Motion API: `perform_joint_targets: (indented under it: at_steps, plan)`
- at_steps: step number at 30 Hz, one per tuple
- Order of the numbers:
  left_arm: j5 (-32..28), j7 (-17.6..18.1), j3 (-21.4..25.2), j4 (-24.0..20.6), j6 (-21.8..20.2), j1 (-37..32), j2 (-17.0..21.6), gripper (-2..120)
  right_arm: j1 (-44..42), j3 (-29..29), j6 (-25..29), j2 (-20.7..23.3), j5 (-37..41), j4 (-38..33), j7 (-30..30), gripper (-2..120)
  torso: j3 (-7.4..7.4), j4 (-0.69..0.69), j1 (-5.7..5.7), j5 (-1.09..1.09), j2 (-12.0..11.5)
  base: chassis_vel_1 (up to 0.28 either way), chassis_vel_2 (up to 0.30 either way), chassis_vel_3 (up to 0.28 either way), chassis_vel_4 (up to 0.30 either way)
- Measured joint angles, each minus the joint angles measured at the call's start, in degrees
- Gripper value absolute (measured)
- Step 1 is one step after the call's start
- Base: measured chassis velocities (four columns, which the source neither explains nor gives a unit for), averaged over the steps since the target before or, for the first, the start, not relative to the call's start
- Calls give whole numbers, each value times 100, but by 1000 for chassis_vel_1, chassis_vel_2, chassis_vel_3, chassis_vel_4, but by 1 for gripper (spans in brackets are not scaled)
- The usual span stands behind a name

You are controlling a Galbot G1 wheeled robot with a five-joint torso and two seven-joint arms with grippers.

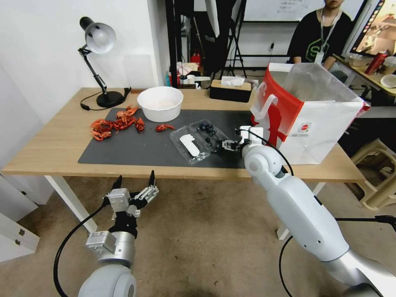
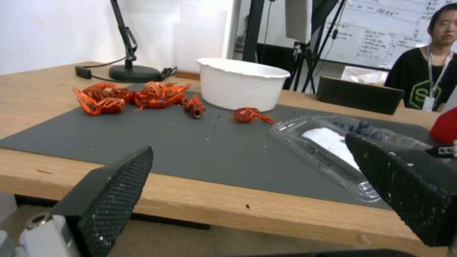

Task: Close the takeout container lid, then place the container into the takeout bag.

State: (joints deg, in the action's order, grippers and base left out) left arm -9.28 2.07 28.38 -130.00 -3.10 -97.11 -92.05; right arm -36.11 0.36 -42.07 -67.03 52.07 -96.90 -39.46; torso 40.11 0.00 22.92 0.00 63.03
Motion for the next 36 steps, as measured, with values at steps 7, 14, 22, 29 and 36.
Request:
perform_joint_targets:
  at_steps: [7,14,22,29,36]
  plan:
    - [0,8,0,11,16,10,13,100,-69,37,0,40,25,-84,-33,100,0,0,0,0,0,0,0,0,0]
    - [-6,28,-7,60,44,47,26,100,-228,119,1,157,100,-275,-21,100,0,0,0,0,0,0,0,0,0]
    - [-10,44,-7,60,51,60,35,100,-393,149,1,217,154,-484,13,100,0,0,0,0,0,0,0,0,0]
    - [-13,69,-7,58,61,58,38,100,-513,185,0,251,242,-655,25,100,0,0,0,0,0,0,0,0,0]
    - [-13,81,-7,49,76,53,35,100,-646,199,0,282,271,-820,27,100,0,0,0,0,0,0,0,0,0]
